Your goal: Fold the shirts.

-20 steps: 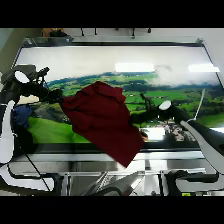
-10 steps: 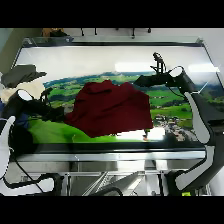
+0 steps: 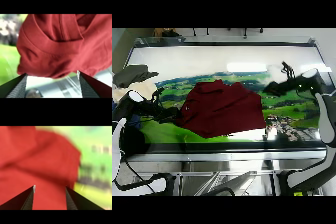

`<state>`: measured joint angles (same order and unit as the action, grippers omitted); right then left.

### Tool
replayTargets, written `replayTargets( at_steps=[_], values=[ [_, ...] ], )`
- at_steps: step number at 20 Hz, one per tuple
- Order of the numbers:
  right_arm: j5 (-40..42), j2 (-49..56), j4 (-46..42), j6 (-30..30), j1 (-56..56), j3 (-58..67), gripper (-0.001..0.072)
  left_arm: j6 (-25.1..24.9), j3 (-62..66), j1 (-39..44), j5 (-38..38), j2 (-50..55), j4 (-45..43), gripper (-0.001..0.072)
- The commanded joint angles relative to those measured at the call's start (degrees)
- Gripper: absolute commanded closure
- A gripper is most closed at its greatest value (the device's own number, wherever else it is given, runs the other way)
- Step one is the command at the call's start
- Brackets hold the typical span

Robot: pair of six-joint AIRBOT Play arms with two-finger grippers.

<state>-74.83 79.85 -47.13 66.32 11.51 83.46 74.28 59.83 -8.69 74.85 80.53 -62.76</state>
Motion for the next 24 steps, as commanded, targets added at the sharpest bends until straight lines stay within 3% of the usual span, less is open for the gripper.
replayTargets(
  at_steps=[1,5,14,18,24],
  values=[
    [-0.9,-5.07,-0.37,-1.51,4.24,-15.1,0.0283,0.35,-1.97,-0.04,3.17,-0.07,-0.15,0.0004],
    [4.02,-6.08,-0.26,-4.07,2.8,-23.93,0.0282,0.33,-5.29,-0.04,1.4,-0.04,-0.15,0.0005],
    [5.6,-1.14,-0.28,-5.09,-5.29,-24.22,0.0283,-0.68,2.05,0.48,6.43,-0.63,-6.58,0.0005],
    [5.53,-1.03,-0.24,-5.07,-6.32,-24.2,0.0283,-3.91,-3.91,3.21,0.55,-2.01,-6.78,0.0005],
    [5.46,-1.03,-0.22,-5.07,-6.25,-24.2,0.0283,-4.37,-3.61,7.45,-9.81,-1.4,-8.31,0.0005]
  ],
)
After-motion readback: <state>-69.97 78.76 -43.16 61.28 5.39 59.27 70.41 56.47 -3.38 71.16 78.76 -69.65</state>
